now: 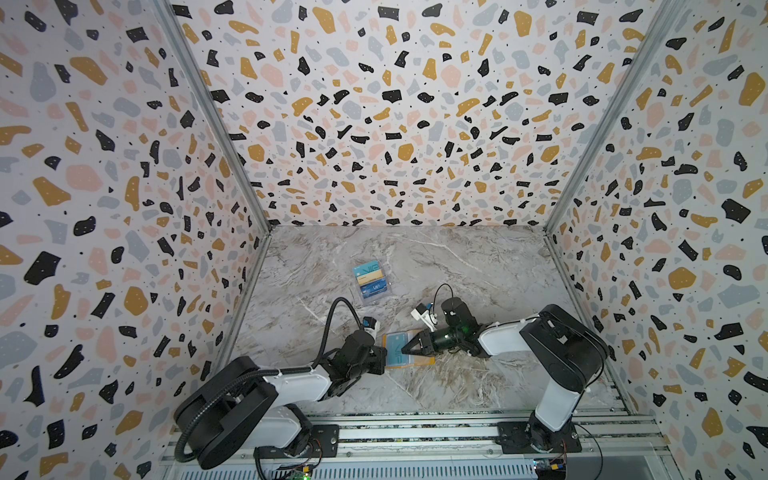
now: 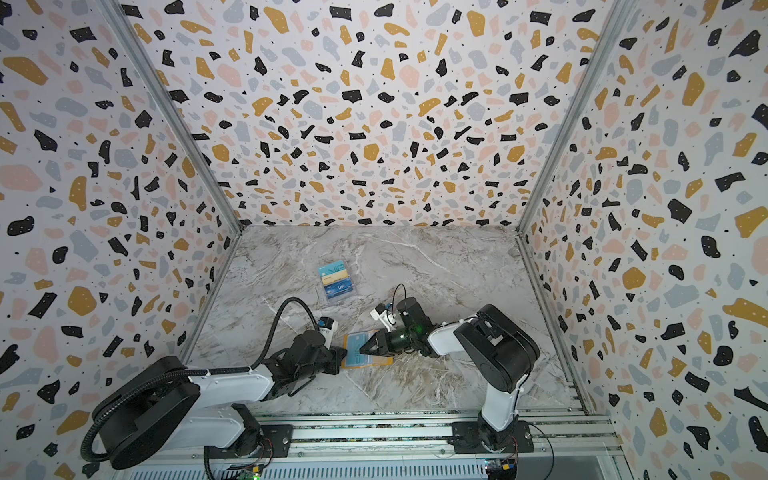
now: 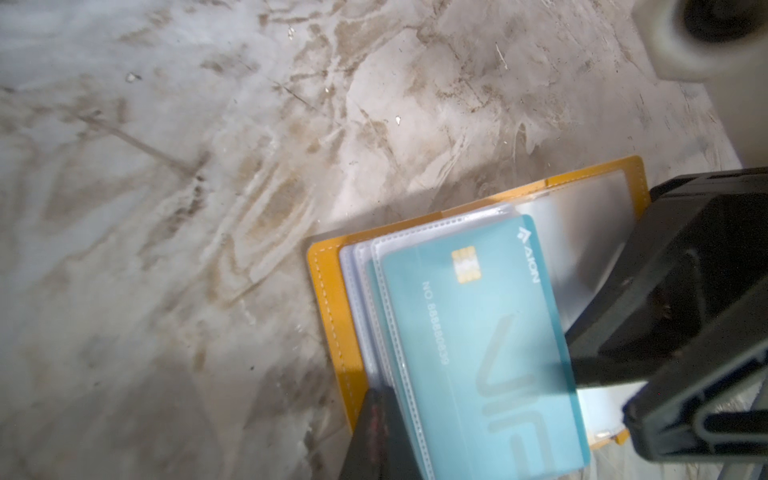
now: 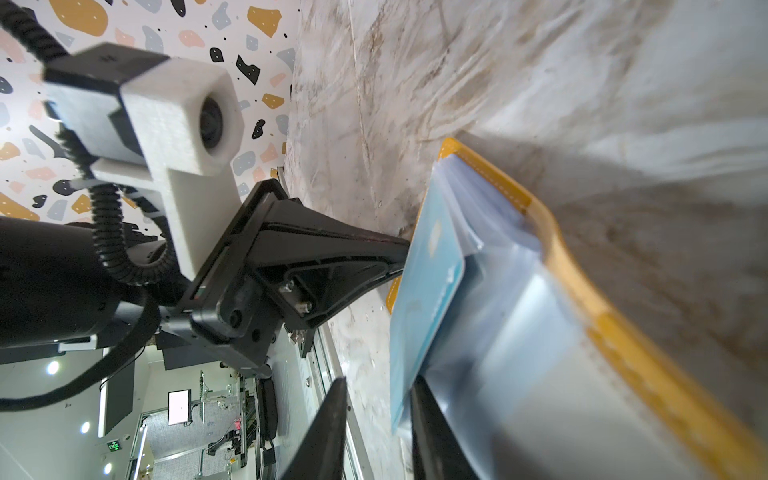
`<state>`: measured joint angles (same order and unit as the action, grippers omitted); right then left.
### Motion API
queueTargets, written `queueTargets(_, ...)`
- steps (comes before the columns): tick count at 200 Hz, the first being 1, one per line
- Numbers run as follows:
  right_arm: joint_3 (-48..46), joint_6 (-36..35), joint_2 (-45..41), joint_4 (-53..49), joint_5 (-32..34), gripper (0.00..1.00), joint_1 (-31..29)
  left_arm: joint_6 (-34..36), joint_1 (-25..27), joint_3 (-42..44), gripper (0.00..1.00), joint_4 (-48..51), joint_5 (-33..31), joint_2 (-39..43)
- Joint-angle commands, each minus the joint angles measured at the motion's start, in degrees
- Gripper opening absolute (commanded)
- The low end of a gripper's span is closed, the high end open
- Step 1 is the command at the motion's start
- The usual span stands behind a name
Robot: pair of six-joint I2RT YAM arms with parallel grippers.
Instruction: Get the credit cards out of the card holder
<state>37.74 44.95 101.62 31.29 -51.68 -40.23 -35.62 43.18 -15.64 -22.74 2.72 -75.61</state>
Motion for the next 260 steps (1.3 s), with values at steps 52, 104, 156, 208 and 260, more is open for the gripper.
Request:
queueTargets(52, 3.4, -0.2, 1.4, -0.7, -0.3, 0.29, -2.0, -0.5, 0.2, 1.4, 0.0, 1.6, 0.1, -0.6)
queueTargets(104, 5.2, 1.3, 3.8, -0.7, 1.7, 0.29, -3.2, -0.7, 0.2, 2.4, 0.0, 0.8, 0.1, -0.4)
queueTargets(156, 7.2, 1.4, 5.7, -1.0, 2.3, 0.29, -4.3, -0.9, 0.2, 2.6, 0.0, -0.1, 0.2, -0.7)
queueTargets(208, 7.4, 2.7, 7.3, 2.3, 1.8, 0.29, -4.8, -1.2, 0.2, 2.9, 0.01, -0.2, 0.2, -0.7)
queueTargets(260, 4.8, 4.8, 8.0, 10.7, -0.6, 0.32, -4.7, -1.4, 0.2, 2.7, 0.01, 0.1, -0.1, -0.7)
